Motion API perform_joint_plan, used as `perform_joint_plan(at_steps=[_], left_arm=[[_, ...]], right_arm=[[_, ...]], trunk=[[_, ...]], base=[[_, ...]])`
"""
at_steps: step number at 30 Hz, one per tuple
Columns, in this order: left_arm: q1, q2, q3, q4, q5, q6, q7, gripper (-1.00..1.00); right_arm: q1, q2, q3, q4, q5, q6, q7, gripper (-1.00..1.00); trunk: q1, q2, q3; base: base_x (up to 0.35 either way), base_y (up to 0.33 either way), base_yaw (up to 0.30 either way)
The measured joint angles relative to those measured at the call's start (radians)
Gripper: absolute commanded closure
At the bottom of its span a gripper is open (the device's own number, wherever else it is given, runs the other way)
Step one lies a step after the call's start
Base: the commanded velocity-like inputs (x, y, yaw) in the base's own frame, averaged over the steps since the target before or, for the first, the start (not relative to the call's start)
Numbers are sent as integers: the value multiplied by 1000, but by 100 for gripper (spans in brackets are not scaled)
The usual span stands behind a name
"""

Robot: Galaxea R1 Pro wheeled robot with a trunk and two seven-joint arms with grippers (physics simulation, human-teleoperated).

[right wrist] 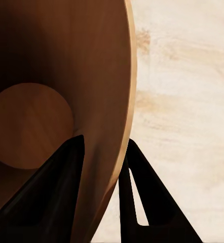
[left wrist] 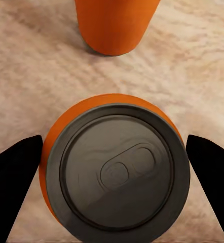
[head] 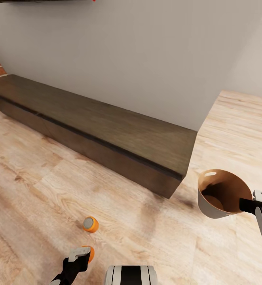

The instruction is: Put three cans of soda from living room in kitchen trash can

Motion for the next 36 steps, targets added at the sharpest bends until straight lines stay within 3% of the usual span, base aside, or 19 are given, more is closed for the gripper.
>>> perform_joint_plan(at_steps=[11,32,36], left_arm=[[0,0,-1,-2,0,0,0,100],[0,0,-1,-1,0,0,0,100],[0,0,-1,-1,0,0,0,100]], right_arm=[[0,0,0,0,1,0,0,100],[0,1,-1,-52,1,1,0,100],[0,1,-2,-52,1,2,0,100]], trunk=[[0,0,0],[-10,5,81],[-9,5,81]], base=[[-31,0,0],[0,0,0],[0,0,0]])
